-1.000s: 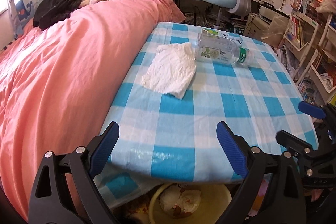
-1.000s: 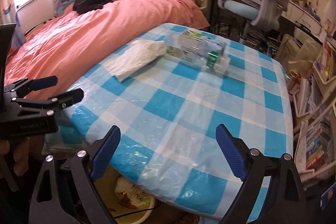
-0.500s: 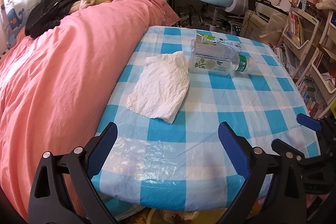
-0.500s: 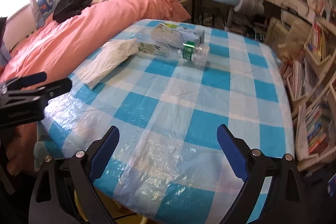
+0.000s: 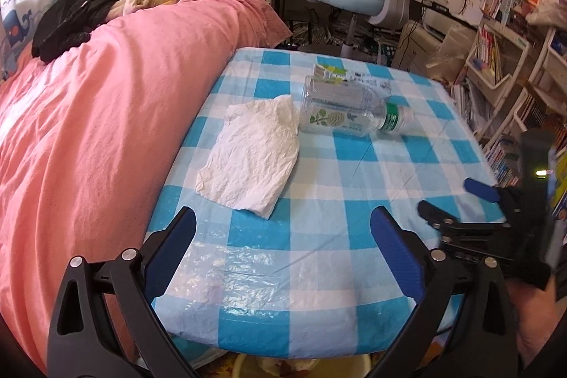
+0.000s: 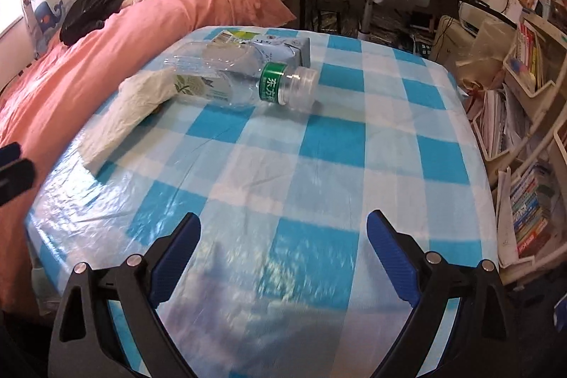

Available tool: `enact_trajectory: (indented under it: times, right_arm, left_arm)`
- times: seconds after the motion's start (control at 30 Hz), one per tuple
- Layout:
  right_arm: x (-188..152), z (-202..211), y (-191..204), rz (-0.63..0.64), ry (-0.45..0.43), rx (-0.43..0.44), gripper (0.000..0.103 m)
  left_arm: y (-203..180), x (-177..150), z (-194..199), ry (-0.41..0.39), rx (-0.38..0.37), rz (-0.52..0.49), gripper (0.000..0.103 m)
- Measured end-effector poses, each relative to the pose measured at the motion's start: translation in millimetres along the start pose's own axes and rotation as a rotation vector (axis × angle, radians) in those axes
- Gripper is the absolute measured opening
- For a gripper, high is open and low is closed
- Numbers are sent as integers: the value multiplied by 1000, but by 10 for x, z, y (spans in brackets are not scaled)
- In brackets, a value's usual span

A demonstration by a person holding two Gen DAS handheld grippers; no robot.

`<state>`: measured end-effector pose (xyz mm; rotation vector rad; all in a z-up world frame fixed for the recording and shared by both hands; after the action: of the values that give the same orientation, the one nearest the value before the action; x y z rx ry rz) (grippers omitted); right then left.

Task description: Collect trash

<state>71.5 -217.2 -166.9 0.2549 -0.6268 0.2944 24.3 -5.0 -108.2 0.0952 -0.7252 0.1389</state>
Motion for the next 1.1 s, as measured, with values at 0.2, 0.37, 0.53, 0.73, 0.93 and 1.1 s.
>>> enact_trajectory:
  times: [0.2, 0.37, 0.53, 0.73, 0.93, 1.1]
  right_arm:
    - [99, -238, -130, -7, 31, -7, 92]
    - [182, -381, -185, -32, 65, 15, 96]
    - [249, -456, -190, -1, 76, 11, 97]
    - [246, -457, -187, -1, 75, 12, 97]
    - [255, -460, -186, -1, 76, 12, 97]
    - [246, -452, -180, -1, 76, 12, 97]
  left_arm:
    - [-2, 14, 34, 16, -31, 27, 95]
    - [20, 24, 87, 29, -74, 52, 95]
    - [34, 49, 147, 37, -119, 76, 95]
    - [98, 79, 202, 39, -148, 104, 95]
    - [182, 93, 197, 69, -159, 135, 95]
    - [145, 67, 269, 70, -173, 109, 95]
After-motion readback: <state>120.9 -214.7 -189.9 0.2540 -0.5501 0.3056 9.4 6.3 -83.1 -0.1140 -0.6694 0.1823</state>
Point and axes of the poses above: each gripper's, at about its wrist camera, not at the fingertips, and z roughly against the way its jaws point, y to its left, x to its top, the point moved 7 cm from there along -z, roughly the way its jaws point, and after that the axes turned 9 degrees about x, right-handed, at the moved point
